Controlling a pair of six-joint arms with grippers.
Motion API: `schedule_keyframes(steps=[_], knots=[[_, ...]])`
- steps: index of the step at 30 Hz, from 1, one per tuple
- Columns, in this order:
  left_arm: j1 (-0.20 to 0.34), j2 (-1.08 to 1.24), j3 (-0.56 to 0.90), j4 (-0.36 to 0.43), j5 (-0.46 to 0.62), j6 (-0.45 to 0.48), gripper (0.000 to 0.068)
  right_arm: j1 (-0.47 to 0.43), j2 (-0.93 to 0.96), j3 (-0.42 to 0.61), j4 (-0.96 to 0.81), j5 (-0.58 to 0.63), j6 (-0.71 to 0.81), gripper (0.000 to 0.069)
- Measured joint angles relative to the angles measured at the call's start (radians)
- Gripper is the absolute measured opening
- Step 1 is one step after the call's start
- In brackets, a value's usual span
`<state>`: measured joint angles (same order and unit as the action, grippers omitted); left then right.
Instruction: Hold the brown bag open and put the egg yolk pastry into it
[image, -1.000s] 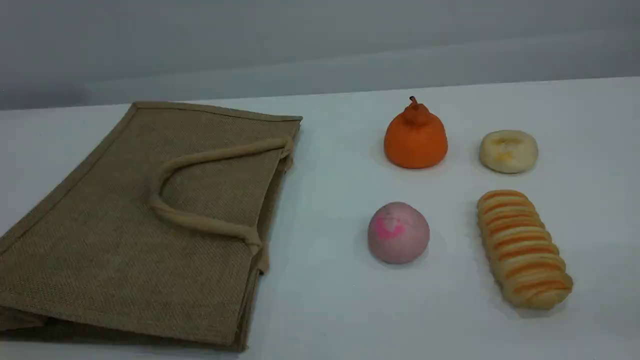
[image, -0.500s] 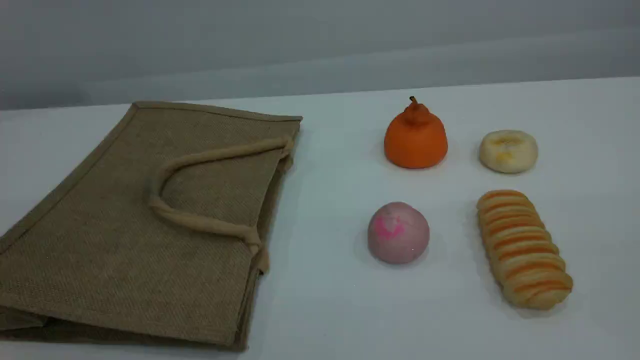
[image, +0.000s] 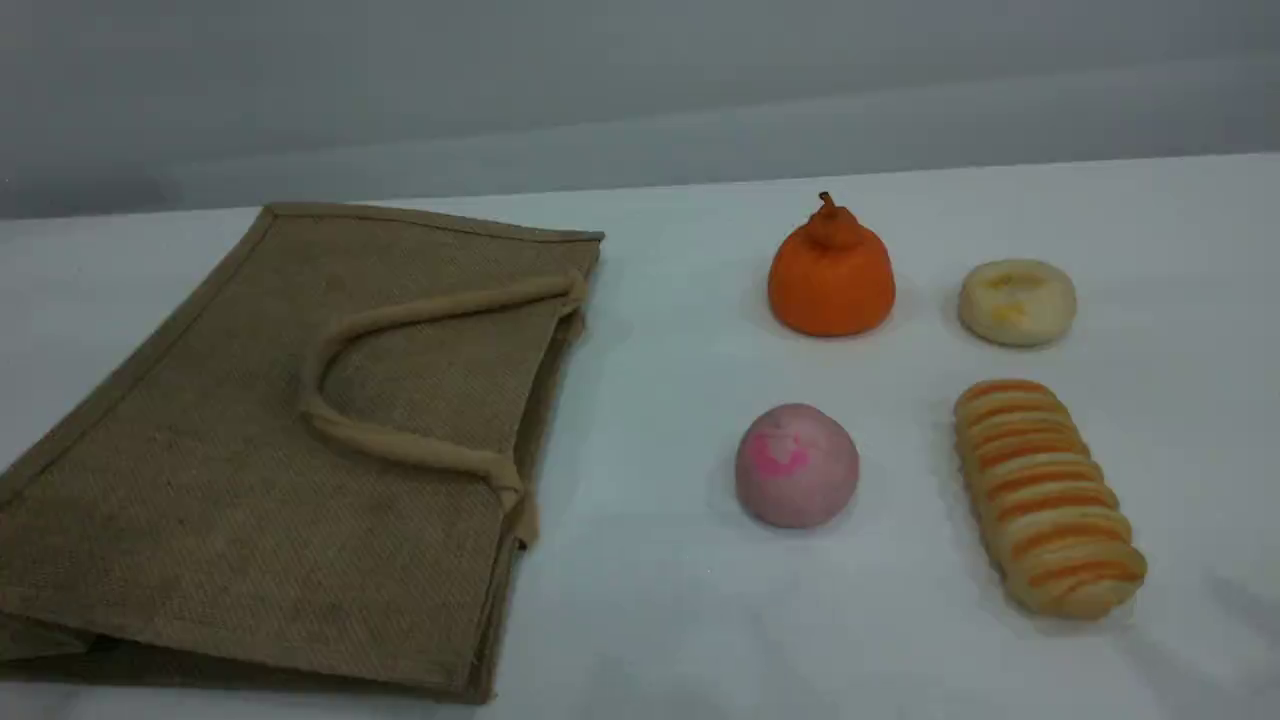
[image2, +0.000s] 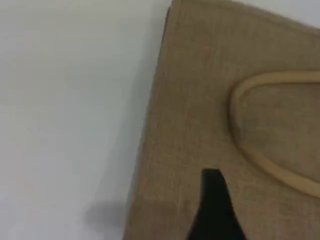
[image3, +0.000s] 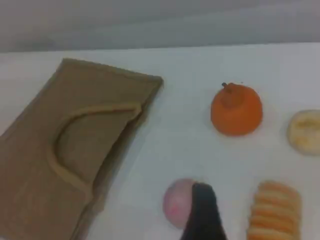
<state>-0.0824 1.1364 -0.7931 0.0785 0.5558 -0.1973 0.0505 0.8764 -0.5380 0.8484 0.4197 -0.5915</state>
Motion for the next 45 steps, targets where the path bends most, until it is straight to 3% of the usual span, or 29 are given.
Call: schedule_keyframes(steps=[11, 16, 21, 29, 35, 45], knots=[[0.0, 0.429, -0.223, -0.009, 0.0, 0.005, 0.044, 0.0, 0.293, -0.16, 0.092, -0.03, -0.101, 0.0458], [0.0, 0.594, -0.295, -0.078, 0.002, 0.033, 0.044, 0.0, 0.396, -0.221, 0.096, -0.03, -0.098, 0.0458], [0.0, 0.745, -0.358, -0.167, 0.004, 0.094, 0.044, 0.0, 0.453, -0.22, 0.1, -0.036, -0.101, 0.0458], [-0.001, 0.914, -0.468, -0.196, 0.008, 0.094, 0.044, 0.0, 0.475, -0.22, 0.1, -0.036, -0.122, 0.0458], [-0.011, 0.964, -0.507, -0.273, 0.004, 0.153, 0.044, 0.0, 0.475, -0.219, 0.1, -0.036, -0.124, 0.0458], [-0.038, 1.031, -0.507, -0.271, -0.072, 0.153, 0.044, 0.0, 0.475, -0.219, 0.099, -0.039, -0.127, 0.0458]])
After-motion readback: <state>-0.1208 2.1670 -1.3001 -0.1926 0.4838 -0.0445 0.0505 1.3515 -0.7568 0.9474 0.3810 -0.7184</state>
